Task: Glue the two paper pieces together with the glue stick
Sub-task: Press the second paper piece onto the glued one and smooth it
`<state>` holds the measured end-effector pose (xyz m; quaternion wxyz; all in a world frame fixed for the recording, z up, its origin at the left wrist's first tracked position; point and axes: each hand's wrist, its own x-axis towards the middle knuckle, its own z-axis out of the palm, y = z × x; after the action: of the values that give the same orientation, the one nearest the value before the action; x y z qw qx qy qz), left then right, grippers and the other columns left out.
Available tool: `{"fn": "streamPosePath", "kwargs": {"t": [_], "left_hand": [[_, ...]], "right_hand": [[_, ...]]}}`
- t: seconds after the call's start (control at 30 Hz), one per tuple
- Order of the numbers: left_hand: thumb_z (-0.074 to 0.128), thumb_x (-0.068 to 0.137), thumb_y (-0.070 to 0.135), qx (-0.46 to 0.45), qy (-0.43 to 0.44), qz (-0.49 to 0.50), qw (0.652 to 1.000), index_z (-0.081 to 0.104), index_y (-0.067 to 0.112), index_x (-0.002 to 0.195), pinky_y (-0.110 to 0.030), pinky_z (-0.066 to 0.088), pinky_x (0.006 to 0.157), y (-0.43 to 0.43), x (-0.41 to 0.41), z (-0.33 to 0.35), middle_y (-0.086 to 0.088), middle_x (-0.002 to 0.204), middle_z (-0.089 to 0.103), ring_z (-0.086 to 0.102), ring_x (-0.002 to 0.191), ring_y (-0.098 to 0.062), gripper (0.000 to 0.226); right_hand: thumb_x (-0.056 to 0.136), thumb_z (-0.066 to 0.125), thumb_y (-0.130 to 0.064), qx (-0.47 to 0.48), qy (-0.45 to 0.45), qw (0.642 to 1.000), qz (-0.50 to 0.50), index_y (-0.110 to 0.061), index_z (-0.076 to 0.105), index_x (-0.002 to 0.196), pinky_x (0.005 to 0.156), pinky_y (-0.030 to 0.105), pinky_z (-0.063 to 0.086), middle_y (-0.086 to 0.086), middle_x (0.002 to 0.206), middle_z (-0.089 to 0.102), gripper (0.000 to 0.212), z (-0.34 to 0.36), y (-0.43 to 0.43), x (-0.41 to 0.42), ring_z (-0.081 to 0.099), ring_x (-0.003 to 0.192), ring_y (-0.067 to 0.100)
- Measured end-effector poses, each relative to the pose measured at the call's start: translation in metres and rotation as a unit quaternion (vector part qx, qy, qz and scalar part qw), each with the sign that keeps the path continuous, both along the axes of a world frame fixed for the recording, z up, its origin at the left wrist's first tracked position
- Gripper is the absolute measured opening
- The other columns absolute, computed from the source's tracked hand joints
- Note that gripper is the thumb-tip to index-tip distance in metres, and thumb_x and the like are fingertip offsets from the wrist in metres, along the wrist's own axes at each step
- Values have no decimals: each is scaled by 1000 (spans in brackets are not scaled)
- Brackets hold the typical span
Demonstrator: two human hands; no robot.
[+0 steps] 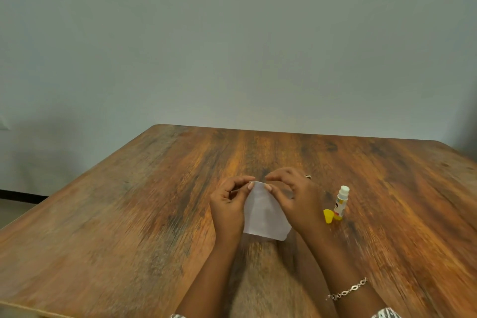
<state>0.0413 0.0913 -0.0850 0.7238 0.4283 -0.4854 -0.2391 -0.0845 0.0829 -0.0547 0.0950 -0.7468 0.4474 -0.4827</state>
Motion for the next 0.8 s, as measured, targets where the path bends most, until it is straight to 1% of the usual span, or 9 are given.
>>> {"fn": "streamPosePath", "kwargs": {"t": [0.13, 0.27, 0.37, 0.43, 0.53, 0.6, 0.63, 0.73, 0.8], "left_hand": [[65, 78, -3, -19, -16, -2, 1000, 69, 25, 75, -22, 51, 69, 8, 2, 3, -3, 78, 69, 64, 78, -16, 29], [66, 78, -1, -31, -20, -8, 999, 69, 22, 76, -24, 52, 70, 13, 4, 7, -3, 77, 68, 64, 78, -16, 24], [67, 77, -1, -31, -16, -13, 999, 69, 22, 75, -30, 53, 71, 17, 4, 9, -4, 76, 68, 64, 78, -19, 24], [67, 77, -3, -34, -11, -12, 999, 69, 23, 74, -33, 54, 71, 19, 4, 11, -1, 74, 69, 65, 76, -19, 26], [66, 77, -4, -34, -1, -10, 999, 69, 27, 73, -24, 54, 69, 20, 3, 13, 8, 69, 71, 66, 73, -12, 31], [65, 78, -4, -33, 5, -9, 999, 70, 25, 73, -20, 53, 69, 21, 2, 15, 10, 70, 71, 66, 73, -10, 31], [65, 78, -5, -33, 6, -6, 999, 70, 23, 73, -20, 53, 69, 21, 2, 16, 8, 69, 71, 66, 73, -11, 28], [63, 80, -2, -27, 16, 3, 1000, 71, 11, 76, -27, 54, 70, 21, 4, 19, -4, 75, 70, 66, 75, -17, 16], [63, 80, -2, -24, 30, 7, 999, 70, 5, 79, -25, 53, 69, 19, 6, 20, -7, 76, 70, 65, 74, -16, 10]], "right_hand": [[80, 66, -10, 11, 2, 1000, 28, -7, 70, 82, 69, 16, 39, 7, 86, 67, 5, 3, 2, 8, 57, 80, 14], [80, 67, -11, 4, -9, 999, 42, -6, 69, 79, 65, 4, 36, 4, 80, 65, 5, 6, 7, 12, 52, 73, 3], [80, 67, -9, 3, -19, 999, 48, -5, 69, 78, 65, 3, 36, 3, 78, 64, 5, 7, 9, 13, 53, 72, 3], [79, 67, -7, -1, -20, 998, 54, -5, 68, 76, 65, 1, 35, 4, 77, 65, 4, 9, 11, 13, 53, 72, 1], [79, 67, -7, -2, -15, 998, 64, -5, 69, 76, 66, 2, 34, 4, 76, 65, 4, 12, 11, 13, 53, 72, 0], [79, 67, -6, -3, -16, 998, 68, -5, 69, 76, 66, 2, 35, 2, 75, 64, 3, 14, 11, 12, 53, 72, 0], [78, 67, -6, -3, -17, 997, 70, -6, 69, 76, 65, 2, 35, 0, 75, 63, 3, 14, 11, 10, 53, 72, 0], [79, 66, -5, 9, -15, 998, 62, -6, 69, 76, 64, 2, 35, -4, 75, 60, 4, 12, 10, 4, 53, 72, 1], [79, 66, -5, 21, -15, 998, 53, -6, 69, 76, 64, 7, 37, -4, 76, 61, 4, 11, 8, -2, 54, 73, 3]]}}
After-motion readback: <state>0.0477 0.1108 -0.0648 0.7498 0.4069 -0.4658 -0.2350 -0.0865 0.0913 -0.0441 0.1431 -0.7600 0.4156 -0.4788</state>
